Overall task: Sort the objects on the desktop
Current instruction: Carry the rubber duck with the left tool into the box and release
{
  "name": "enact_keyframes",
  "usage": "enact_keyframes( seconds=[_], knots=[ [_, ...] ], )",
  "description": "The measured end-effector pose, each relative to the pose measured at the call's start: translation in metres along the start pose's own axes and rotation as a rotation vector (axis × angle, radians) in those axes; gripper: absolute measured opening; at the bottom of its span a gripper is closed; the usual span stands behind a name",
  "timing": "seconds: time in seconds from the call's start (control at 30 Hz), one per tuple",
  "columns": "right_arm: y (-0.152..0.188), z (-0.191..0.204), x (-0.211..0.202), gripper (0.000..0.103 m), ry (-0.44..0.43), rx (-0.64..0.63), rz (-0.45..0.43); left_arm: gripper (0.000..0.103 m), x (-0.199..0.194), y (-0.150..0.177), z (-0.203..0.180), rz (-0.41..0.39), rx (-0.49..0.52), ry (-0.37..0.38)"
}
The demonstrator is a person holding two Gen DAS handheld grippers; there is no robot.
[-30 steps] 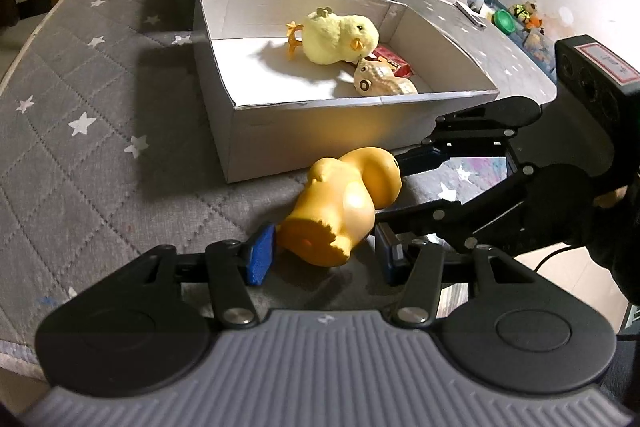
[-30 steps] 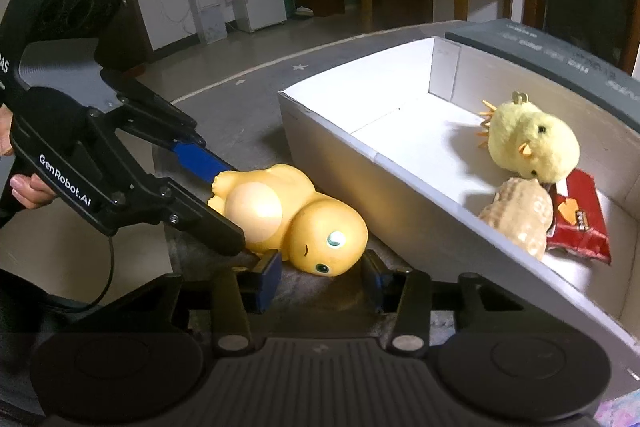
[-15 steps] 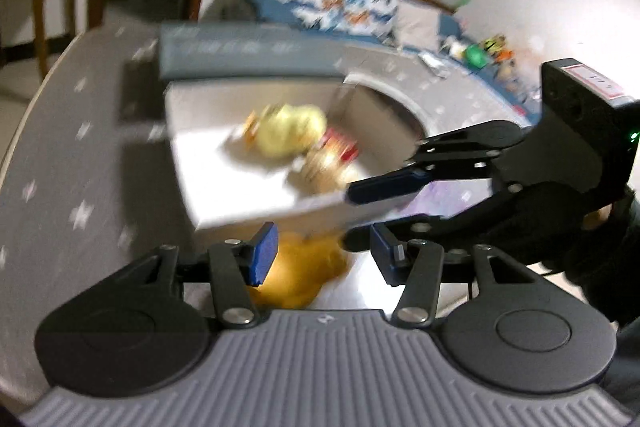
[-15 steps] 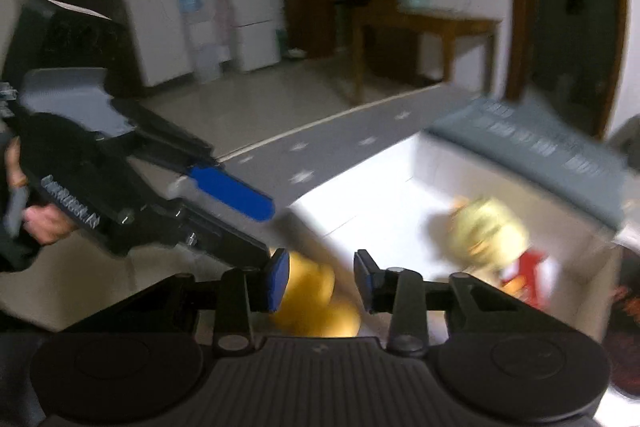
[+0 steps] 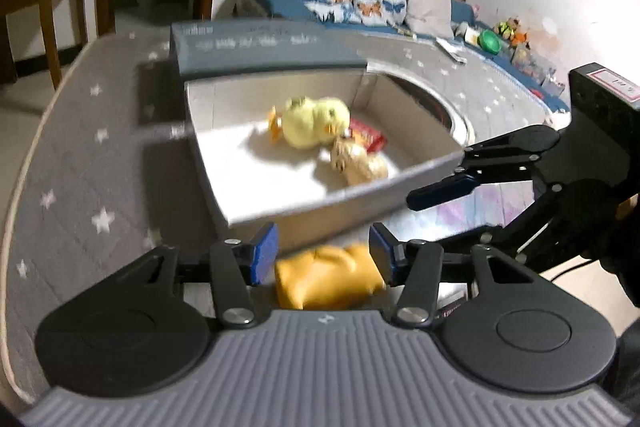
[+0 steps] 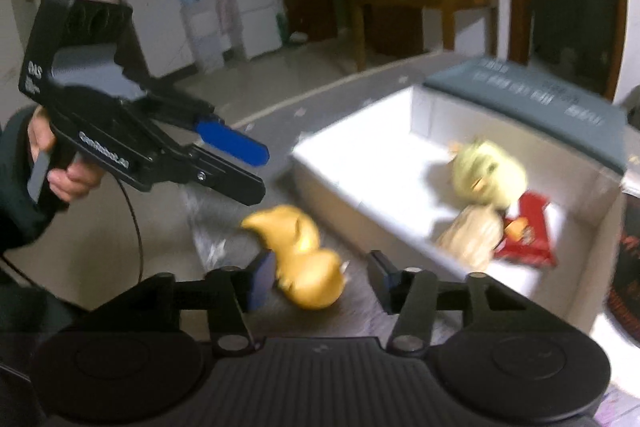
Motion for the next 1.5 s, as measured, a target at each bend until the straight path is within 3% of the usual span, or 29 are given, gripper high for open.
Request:
enact_keyframes(
  seconds=[0.1,0.27,0.4,0.53,0.7,0.83,1.0,1.2,1.5],
  knots=[
    [0.008,0.002,0.016,0.056,-0.004,-0.003,0.035,0.063,0.009,0.011,0.000,0.036,-0.024,0.006],
    [0.017,0.005,0.041,0.056,0.051,-0.055,0.059,0.063,0.027,0.021,0.002,0.081,-0.053,0.028],
    [0.020,0.007,0.051,0.047,0.055,-0.051,0.077,0.063,0.036,0.026,0.003,0.091,-0.071,0.044],
    [0.021,0.009,0.050,0.047,0.066,-0.046,0.077,0.062,0.037,0.026,0.000,0.088,-0.075,0.039],
    [0.009,0.015,0.026,0.047,0.085,-0.057,0.040,0.062,0.017,-0.001,-0.009,0.012,-0.023,0.019],
    [-0.016,0.015,-0.006,0.047,0.110,-0.065,-0.039,0.062,-0.001,-0.025,-0.017,-0.053,0.022,0.003],
    [-0.050,-0.004,-0.012,0.047,0.190,-0.091,-0.094,0.062,0.014,-0.064,-0.006,-0.115,0.071,-0.025],
    [-0.067,-0.040,0.019,0.047,0.215,-0.025,-0.043,0.062,0.059,-0.083,0.018,-0.063,0.056,-0.016],
    [-0.063,-0.058,0.056,0.047,0.234,-0.001,0.031,0.062,0.092,-0.073,0.037,0.015,0.033,-0.007]
  ],
)
Point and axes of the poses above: each gripper's, at about its wrist camera, not at the fingertips, and x roughly the way its jaws point, z to its left, y to its underside, the point moved 2 cm from there along x, roughly the way its jaws point, and after that the axes turned 13 degrees about x, right-handed, at the moved point
